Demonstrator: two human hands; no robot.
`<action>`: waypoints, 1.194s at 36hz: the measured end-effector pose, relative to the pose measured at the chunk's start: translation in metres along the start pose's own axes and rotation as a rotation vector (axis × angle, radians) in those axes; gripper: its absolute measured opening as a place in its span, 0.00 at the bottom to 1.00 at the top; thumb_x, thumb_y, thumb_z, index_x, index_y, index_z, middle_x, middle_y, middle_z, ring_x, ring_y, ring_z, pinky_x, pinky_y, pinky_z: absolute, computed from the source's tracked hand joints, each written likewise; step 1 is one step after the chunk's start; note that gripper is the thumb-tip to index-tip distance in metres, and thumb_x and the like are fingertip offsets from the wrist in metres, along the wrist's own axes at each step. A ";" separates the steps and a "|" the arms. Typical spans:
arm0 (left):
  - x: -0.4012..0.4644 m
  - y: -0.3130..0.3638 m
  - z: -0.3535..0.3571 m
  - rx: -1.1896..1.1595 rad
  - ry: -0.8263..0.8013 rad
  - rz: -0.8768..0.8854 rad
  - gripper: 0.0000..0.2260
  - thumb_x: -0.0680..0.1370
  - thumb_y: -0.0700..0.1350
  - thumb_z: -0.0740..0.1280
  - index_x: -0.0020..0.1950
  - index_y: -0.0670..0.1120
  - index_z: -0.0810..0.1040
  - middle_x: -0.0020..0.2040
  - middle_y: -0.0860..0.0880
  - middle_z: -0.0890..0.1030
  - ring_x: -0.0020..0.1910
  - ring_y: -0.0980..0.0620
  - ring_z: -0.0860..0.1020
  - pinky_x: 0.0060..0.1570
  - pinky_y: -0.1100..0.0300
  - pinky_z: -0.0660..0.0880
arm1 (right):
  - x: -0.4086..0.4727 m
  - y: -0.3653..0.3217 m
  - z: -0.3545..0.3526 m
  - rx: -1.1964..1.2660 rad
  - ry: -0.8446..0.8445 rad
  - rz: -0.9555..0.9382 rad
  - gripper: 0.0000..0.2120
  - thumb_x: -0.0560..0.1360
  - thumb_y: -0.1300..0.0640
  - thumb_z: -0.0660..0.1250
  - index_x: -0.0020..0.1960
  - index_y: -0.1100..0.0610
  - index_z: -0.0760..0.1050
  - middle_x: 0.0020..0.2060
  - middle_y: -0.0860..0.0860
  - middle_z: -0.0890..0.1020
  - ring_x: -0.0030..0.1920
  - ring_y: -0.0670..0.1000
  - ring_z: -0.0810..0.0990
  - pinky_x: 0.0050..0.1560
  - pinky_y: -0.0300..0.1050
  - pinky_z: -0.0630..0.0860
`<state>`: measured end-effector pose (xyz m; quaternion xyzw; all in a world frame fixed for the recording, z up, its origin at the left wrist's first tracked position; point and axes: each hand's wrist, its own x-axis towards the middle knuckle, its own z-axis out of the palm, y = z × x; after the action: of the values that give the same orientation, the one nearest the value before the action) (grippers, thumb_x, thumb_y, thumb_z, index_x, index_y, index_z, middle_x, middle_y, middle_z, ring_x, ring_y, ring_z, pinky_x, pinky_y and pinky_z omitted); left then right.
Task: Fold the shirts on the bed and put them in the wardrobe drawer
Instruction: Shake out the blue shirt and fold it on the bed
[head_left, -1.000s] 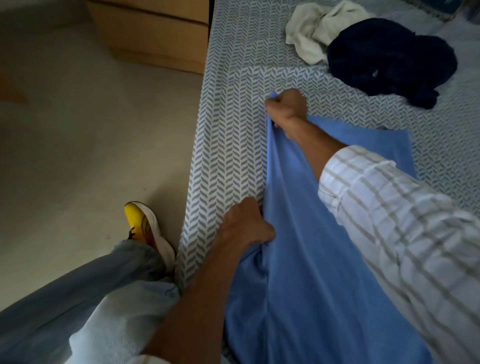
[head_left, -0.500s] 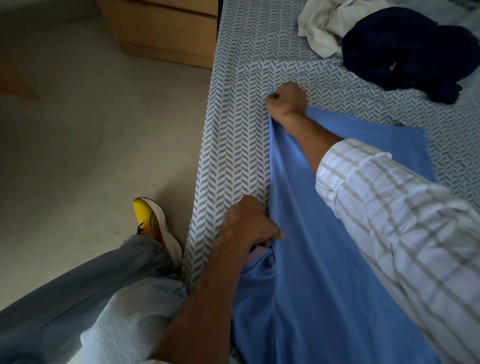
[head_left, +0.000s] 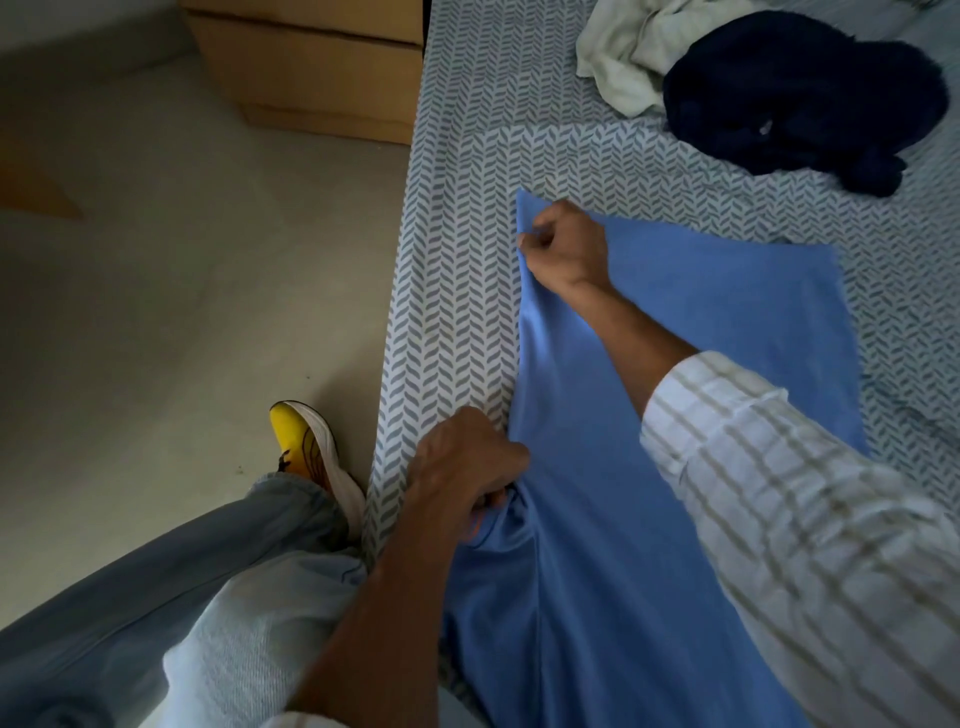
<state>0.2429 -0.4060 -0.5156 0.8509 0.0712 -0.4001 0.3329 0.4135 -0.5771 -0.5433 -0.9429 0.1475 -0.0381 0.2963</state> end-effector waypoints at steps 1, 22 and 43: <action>-0.001 0.000 0.001 -0.009 0.000 -0.003 0.10 0.66 0.46 0.65 0.34 0.41 0.79 0.25 0.48 0.81 0.27 0.49 0.81 0.36 0.54 0.83 | -0.006 0.002 0.000 -0.030 -0.018 0.007 0.09 0.77 0.52 0.68 0.54 0.54 0.79 0.49 0.51 0.85 0.55 0.53 0.81 0.55 0.44 0.73; 0.004 0.008 -0.003 -0.055 0.015 -0.026 0.10 0.70 0.43 0.63 0.36 0.39 0.81 0.24 0.48 0.81 0.23 0.52 0.78 0.33 0.55 0.81 | 0.060 0.039 -0.022 0.040 0.167 0.159 0.12 0.72 0.56 0.64 0.49 0.50 0.85 0.52 0.53 0.86 0.56 0.57 0.83 0.59 0.47 0.79; 0.008 0.035 0.034 0.531 0.673 0.391 0.17 0.66 0.45 0.72 0.53 0.42 0.79 0.47 0.39 0.80 0.50 0.36 0.78 0.48 0.44 0.76 | -0.050 0.231 -0.172 -0.107 0.314 0.214 0.20 0.74 0.52 0.62 0.61 0.58 0.80 0.54 0.59 0.84 0.54 0.61 0.82 0.57 0.49 0.74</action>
<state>0.2400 -0.4551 -0.5197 0.9865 -0.0913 -0.0363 0.1313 0.2794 -0.8368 -0.5324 -0.9187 0.2930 -0.1453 0.2213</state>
